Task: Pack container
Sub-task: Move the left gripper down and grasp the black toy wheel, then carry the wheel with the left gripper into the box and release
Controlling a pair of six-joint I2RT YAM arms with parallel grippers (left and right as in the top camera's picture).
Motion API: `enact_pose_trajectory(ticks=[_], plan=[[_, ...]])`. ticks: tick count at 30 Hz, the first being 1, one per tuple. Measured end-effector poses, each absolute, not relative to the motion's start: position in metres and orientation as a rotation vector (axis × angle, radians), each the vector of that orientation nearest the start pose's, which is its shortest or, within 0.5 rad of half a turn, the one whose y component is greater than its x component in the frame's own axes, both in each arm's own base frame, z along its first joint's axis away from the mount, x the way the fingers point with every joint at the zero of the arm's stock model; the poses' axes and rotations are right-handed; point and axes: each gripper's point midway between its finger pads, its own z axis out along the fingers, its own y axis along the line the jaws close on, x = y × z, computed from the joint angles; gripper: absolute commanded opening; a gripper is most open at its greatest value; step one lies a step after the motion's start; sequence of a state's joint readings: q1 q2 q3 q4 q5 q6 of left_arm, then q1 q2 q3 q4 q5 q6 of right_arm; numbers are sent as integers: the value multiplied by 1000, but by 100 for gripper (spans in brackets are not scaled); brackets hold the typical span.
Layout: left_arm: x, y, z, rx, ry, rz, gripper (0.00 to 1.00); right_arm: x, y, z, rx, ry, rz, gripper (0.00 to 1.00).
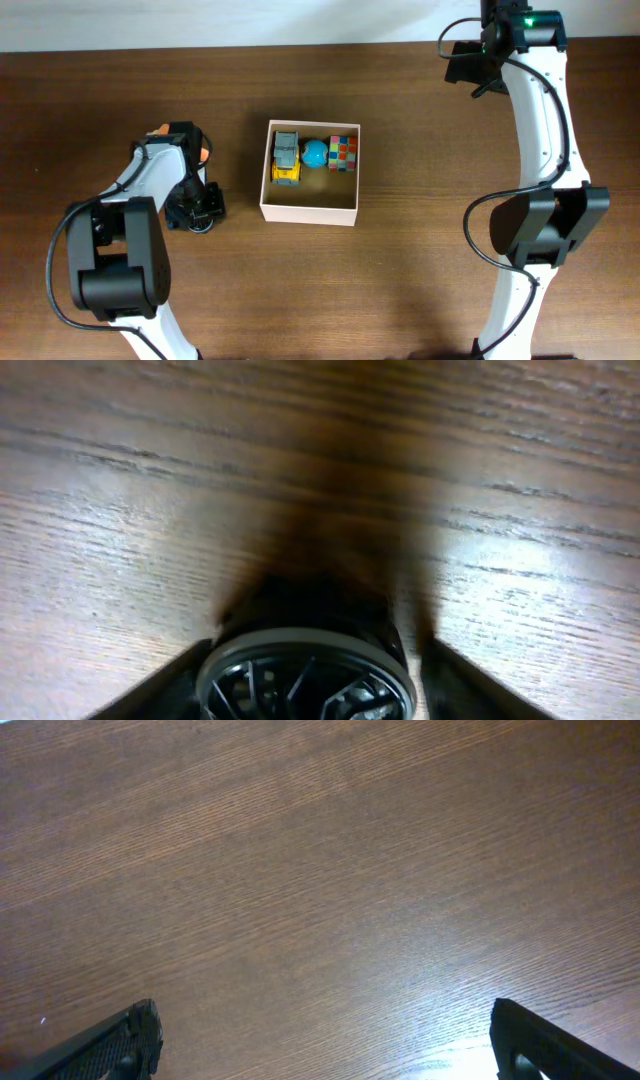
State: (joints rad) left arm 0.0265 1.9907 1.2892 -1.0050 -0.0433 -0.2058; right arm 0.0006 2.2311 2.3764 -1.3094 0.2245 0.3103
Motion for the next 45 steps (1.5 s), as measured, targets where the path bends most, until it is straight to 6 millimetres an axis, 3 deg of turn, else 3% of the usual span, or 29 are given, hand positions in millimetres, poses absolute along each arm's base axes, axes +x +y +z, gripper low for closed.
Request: enact_pose_trajectory(ticks=[5,11,28,32,40,45], plan=[[323,22,-2,-406,3234,84,61,511,-38,195,478,2656,-214,99],[325,27,-1,-426,3223,82,44,511,-38,195,479,2656,-214,99],[327,23,5,-433,3253,54,43,511,-38,195,479,2656,-213,99],[348,23,29,-430,3217,31,43,511,-38,195,478,2656,-214,99],[419,20,116,-390,2983,-44,43,511,-38,195,478,2656,-214,99],[459,-7,169,-292,2814,-145,39,511,-38,195,479,2656,-214,99]])
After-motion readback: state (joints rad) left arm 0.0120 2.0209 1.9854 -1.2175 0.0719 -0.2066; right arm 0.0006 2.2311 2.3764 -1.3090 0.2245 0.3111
